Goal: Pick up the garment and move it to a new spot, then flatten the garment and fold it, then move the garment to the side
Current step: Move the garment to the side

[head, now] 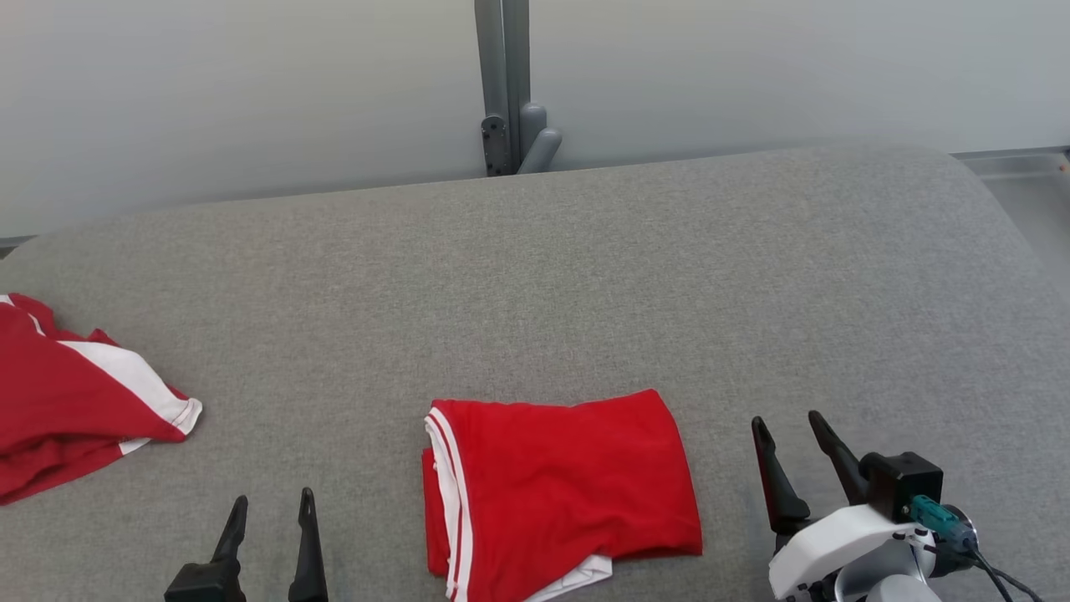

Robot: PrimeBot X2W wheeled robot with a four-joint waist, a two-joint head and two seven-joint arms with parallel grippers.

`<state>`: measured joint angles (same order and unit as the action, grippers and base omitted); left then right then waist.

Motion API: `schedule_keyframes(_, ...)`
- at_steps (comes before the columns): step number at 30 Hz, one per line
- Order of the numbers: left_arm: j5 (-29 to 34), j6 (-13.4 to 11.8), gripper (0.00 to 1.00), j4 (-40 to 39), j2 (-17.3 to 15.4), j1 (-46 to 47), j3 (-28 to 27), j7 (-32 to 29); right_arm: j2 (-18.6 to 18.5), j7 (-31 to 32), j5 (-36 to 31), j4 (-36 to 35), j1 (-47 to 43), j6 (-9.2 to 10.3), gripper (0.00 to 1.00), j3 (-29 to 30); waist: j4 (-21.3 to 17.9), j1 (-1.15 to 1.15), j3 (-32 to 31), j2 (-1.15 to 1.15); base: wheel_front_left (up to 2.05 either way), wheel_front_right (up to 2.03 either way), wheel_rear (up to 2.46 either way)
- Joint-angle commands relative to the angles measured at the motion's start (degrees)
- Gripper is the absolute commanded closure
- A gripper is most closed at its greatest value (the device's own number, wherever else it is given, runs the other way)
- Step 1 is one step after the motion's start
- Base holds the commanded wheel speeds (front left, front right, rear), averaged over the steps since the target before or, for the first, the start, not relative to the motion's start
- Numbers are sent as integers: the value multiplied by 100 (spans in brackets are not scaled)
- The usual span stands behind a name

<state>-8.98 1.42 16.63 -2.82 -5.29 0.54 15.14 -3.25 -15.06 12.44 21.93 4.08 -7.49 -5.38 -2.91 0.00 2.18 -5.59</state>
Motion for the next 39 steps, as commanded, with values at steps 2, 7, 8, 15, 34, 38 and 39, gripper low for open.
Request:
schedule_keyframes(2, 69, 39, 0, 7, -17, -64, 15, -3, -2, -13, -4, 51, -53, 1, 0, -38, 84, 0, 41, 0, 0, 0, 0)
schedule_keyframes(7, 70, 67, 0, 46, -17, 21, 116, -3, 8, -13, 192, 397, 85, 1, 0, -335, 357, 0, 181, 0, 0, 0, 0)
schedule_keyframes(8, 60, 84, 0, 66, -16, 35, 157, -3, 5, -13, 235, 530, 151, 1, 0, -407, 428, 0, 210, 0, 0, 0, 0)
schedule_keyframes(15, 58, 112, 0, 135, -18, 83, 252, -3, 17, -12, 560, 1489, 639, 1, 0, -676, 930, 0, 432, 0, 0, 0, 0)
schedule_keyframes(34, -23, 124, 0, 71, -16, 185, 292, -3, -11, -5, 904, 2633, 1524, 7, 100, -1031, 53, 0, 520, 0, 0, 0, 0)
schedule_keyframes(38, -41, 122, 0, -3, -15, 278, 346, -3, -58, -5, 805, 2531, 1513, 7, 100, -1065, -783, 0, 528, 0, 0, 0, 0)
schedule_keyframes(39, -52, 115, 0, -21, -16, 306, 354, -3, -55, -5, 805, 2514, 1520, 7, 100, -1083, -1005, 0, 543, 0, 0, 0, 0)
